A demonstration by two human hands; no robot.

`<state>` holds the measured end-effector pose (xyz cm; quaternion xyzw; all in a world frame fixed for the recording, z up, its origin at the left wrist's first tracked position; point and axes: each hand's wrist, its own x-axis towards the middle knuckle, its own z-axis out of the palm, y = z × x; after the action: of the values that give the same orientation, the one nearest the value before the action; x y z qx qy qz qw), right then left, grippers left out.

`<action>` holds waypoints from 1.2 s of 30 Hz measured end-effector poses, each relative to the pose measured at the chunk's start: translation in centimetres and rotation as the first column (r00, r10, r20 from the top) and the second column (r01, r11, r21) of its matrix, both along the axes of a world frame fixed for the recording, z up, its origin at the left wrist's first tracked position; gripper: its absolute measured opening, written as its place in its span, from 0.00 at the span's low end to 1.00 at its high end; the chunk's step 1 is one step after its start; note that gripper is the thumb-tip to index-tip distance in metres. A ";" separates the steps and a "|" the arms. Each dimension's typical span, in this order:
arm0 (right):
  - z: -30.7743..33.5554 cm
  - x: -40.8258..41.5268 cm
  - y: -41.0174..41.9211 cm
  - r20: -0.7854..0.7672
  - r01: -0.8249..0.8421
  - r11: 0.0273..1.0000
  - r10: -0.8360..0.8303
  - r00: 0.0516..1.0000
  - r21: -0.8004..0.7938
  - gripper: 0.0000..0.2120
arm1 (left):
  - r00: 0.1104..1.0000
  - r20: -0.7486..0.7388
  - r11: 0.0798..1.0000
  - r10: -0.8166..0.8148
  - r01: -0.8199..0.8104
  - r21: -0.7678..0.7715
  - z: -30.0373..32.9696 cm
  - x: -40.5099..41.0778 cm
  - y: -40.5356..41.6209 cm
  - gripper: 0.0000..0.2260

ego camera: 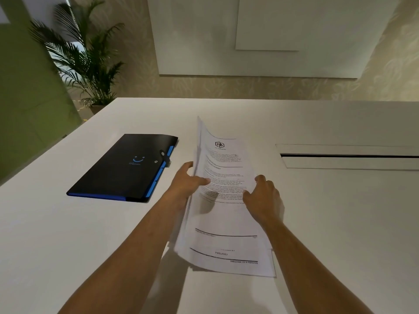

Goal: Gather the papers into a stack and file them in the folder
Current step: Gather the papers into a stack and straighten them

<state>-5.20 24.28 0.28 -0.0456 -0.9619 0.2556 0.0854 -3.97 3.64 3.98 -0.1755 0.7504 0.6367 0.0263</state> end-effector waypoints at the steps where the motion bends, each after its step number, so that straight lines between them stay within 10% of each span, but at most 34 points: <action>1: -0.1 -0.1 0.0 -0.002 -0.003 1.000 0.003 1.000 0.002 0.20 | 0.999 -0.019 0.999 0.041 -0.042 -0.030 -0.2 0.0 -0.3 0.36; 13: -0.1 -4.1 1.5 -0.084 0.104 0.987 -0.115 0.990 -0.119 0.20 | 0.992 0.125 0.999 -0.008 0.013 -0.040 -2.3 0.0 -2.6 0.23; 25: -0.6 -14.9 -2.5 0.142 -0.409 0.903 0.391 0.909 0.134 0.41 | 0.997 0.024 0.997 -0.072 0.072 0.007 -3.4 -0.2 -3.3 0.19; 36: -2.0 -15.1 -1.5 -0.002 -0.445 0.881 0.451 0.893 0.158 0.32 | 0.999 0.002 0.998 0.053 -0.053 -0.042 -5.0 -2.1 -2.3 0.19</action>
<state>-20.27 22.81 -1.72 0.1895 -0.9614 0.1944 0.0457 -6.04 1.31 -1.02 -0.1968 0.7586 0.6211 0.0068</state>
